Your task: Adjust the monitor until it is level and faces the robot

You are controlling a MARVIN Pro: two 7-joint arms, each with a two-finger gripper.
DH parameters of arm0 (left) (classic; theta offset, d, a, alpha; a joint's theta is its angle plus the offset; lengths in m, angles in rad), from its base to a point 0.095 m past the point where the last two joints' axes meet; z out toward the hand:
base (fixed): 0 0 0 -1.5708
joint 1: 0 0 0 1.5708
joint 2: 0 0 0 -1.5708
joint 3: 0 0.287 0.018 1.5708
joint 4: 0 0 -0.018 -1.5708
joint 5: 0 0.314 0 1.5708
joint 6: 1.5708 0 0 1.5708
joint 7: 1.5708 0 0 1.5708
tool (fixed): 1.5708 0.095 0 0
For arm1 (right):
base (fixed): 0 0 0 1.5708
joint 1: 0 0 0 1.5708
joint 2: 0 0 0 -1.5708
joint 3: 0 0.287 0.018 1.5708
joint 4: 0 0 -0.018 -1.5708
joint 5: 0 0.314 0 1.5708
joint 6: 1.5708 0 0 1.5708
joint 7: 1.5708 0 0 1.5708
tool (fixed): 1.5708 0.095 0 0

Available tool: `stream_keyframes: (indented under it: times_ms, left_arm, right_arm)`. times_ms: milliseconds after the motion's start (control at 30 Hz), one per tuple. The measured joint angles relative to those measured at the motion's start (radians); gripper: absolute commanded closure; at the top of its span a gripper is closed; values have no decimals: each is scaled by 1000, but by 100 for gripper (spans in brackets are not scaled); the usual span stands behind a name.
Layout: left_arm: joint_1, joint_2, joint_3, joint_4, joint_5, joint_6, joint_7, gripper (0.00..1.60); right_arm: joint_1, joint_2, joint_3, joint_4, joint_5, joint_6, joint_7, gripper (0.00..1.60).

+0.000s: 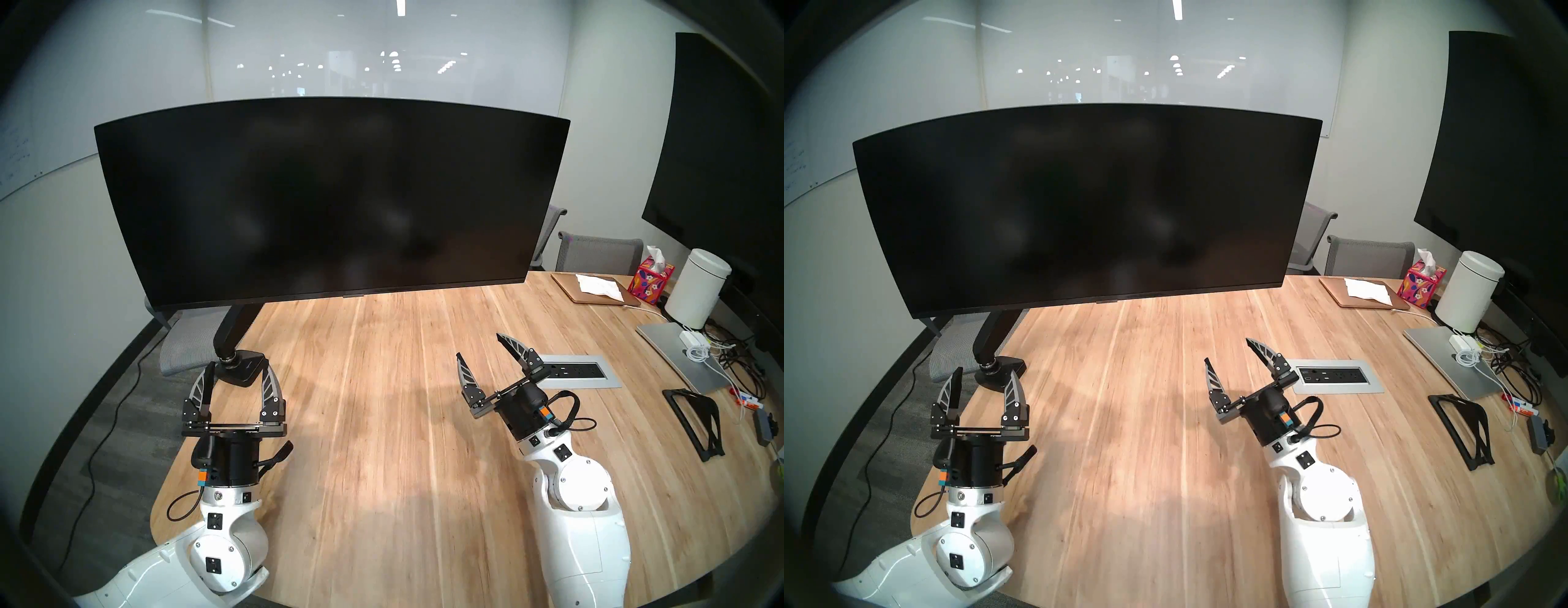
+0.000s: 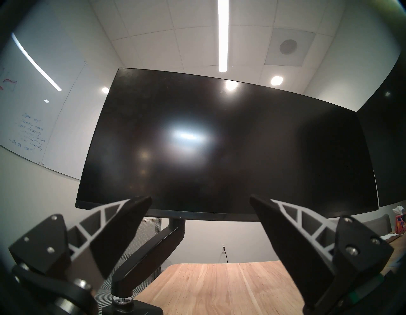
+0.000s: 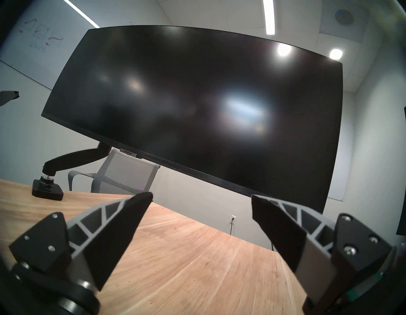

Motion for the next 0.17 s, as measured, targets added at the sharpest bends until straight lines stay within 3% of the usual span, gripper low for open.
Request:
stream_keyframes:
  times_ms: [167]
  left_arm:
    - [0,0,0,0,0,0,0,0]
  right_arm:
    - [0,-1,1,0,0,0,0,0]
